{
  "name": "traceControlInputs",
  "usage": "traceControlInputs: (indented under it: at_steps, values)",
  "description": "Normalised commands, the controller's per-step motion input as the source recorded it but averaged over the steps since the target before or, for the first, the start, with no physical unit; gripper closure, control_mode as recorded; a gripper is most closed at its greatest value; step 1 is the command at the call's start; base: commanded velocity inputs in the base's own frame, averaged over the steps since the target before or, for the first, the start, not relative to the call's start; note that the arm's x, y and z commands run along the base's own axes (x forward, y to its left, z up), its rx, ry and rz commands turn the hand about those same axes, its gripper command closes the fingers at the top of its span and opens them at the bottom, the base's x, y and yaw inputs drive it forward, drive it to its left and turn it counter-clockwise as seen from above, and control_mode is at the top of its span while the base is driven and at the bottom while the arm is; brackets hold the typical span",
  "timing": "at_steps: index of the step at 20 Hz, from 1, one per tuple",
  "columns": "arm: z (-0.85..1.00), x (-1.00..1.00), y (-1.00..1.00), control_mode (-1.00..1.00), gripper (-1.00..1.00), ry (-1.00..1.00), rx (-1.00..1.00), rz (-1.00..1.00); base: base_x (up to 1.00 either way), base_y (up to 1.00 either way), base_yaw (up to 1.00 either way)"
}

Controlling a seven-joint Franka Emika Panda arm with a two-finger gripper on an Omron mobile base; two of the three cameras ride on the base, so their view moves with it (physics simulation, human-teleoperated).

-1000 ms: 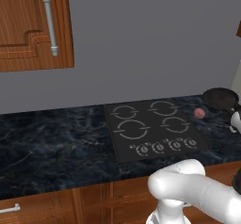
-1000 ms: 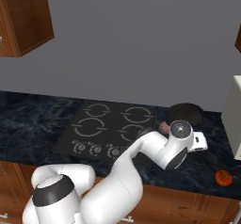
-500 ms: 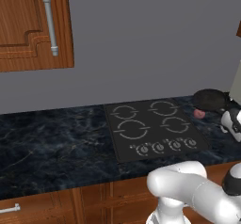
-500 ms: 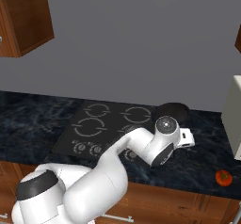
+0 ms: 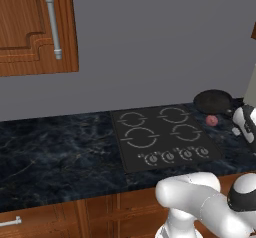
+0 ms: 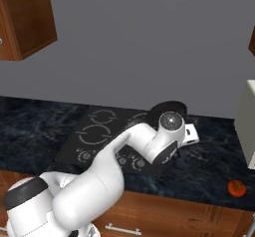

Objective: Place the pan on the rear right burner on the stove. Then place the tomato and the onion in the pan and turn on the rear right burner.

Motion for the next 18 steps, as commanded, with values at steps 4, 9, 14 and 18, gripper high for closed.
traceControlInputs:
  at_steps: [4, 9, 14, 18]
  values:
    - [0.38, 0.02, 0.28, -1.00, 1.00, 0.05, 0.00, 0.08, 0.00, 0.00, 0.00]
    - [0.03, 0.12, 0.39, -1.00, 1.00, 0.06, 0.00, 0.02, 0.00, 0.00, 0.00]
    - [0.00, 0.00, 0.11, -1.00, 1.00, 0.02, 0.00, 0.00, 0.00, 0.00, 0.00]
    - [-0.07, 0.19, 0.24, -1.00, 1.00, 0.02, 0.00, 0.00, 0.00, 0.00, 0.00]
